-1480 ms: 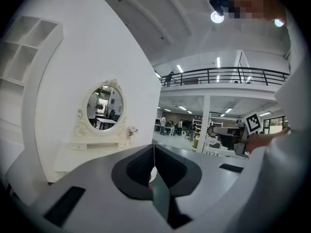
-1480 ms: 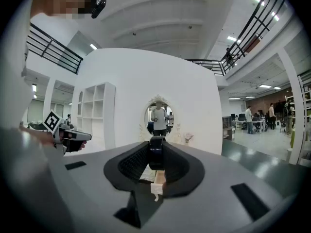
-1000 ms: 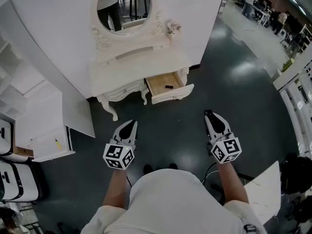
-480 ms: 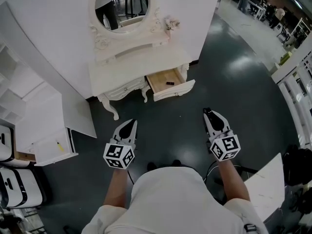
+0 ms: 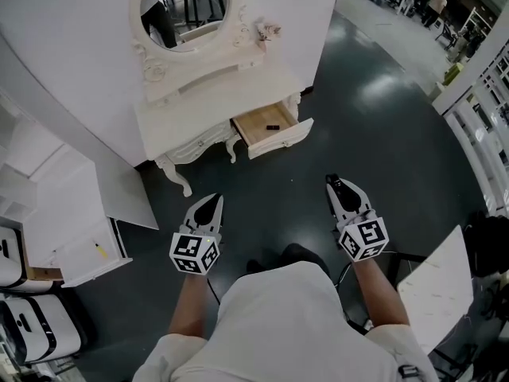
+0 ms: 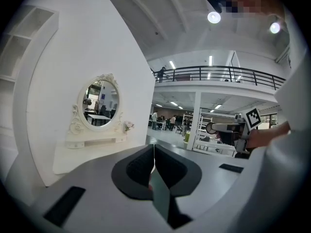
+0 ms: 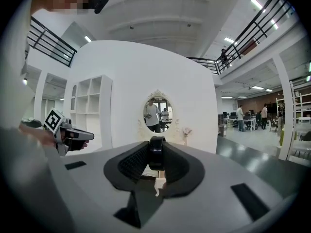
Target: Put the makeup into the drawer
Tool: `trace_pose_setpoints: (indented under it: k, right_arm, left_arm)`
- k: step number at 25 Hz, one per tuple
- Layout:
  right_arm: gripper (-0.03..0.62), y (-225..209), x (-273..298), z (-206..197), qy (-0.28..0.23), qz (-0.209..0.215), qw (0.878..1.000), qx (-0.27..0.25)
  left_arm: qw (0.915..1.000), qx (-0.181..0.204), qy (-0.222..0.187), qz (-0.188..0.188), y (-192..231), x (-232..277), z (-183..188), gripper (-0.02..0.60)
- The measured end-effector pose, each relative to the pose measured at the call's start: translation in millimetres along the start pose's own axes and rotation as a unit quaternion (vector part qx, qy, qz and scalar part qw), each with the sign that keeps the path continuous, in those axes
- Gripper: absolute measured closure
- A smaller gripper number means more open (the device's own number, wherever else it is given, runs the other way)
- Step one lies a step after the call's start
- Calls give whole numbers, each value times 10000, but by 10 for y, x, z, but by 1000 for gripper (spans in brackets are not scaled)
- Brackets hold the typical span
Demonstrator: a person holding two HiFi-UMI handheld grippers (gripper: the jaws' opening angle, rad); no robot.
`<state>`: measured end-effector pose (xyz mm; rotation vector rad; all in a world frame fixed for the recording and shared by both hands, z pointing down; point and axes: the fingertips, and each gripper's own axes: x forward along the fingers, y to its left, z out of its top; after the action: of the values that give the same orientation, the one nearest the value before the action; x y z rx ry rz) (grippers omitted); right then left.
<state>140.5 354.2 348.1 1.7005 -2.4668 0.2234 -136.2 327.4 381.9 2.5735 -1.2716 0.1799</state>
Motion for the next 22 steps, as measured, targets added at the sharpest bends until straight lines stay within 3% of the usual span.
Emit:
trace_pose_setpoints:
  k: [11,22]
  right_arm:
    - [499,-263,402,-1,7,133,9999,81]
    - [499,-1102,1141,109,51,475,9988,-64]
  left_arm:
    - [9999,-48,-83,101,148,408,112,563]
    - [9992,-97,-65,380,206,1374,250,563]
